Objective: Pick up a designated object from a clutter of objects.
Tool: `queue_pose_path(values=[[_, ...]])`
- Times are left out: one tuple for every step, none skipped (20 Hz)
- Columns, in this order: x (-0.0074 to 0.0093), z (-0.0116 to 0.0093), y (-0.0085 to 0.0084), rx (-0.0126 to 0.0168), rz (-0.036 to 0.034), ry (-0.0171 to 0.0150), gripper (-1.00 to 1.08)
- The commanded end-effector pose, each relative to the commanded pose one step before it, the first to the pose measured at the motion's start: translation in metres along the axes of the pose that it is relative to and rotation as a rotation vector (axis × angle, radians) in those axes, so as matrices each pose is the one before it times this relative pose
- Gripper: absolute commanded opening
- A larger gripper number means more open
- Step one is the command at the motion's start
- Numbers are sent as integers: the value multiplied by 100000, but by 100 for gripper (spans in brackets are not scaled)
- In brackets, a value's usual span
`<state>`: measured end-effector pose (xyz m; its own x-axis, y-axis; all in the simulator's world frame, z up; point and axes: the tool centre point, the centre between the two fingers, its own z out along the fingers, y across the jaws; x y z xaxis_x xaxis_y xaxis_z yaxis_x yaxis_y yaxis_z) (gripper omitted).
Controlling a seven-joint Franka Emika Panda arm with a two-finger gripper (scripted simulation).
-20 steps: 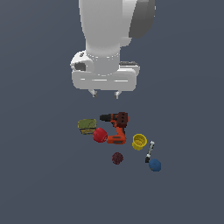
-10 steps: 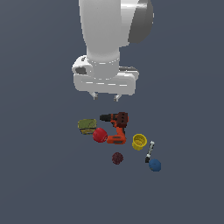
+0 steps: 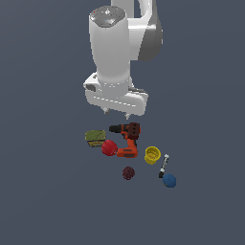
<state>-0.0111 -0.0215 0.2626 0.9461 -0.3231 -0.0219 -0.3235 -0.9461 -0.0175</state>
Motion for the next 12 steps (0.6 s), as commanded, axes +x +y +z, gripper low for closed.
queue_pose_path(values=[[-209, 1374, 71, 539, 7112, -461, 68], [-89, 550, 45, 199, 2899, -186, 68], [-93, 548, 53, 186, 2907, -187, 68], [-96, 545, 62, 173, 2914, -188, 68], [-98, 542, 70, 161, 2921, -188, 68], [-100, 539, 80, 148, 2929, -188, 68], [-102, 536, 88, 135, 2935, -187, 68], [-103, 533, 98, 122, 2942, -185, 68], [-103, 530, 107, 109, 2949, -183, 68], [-104, 527, 116, 97, 2955, -180, 68], [-103, 523, 125, 84, 2962, -177, 68], [-103, 520, 134, 72, 2967, -173, 68]])
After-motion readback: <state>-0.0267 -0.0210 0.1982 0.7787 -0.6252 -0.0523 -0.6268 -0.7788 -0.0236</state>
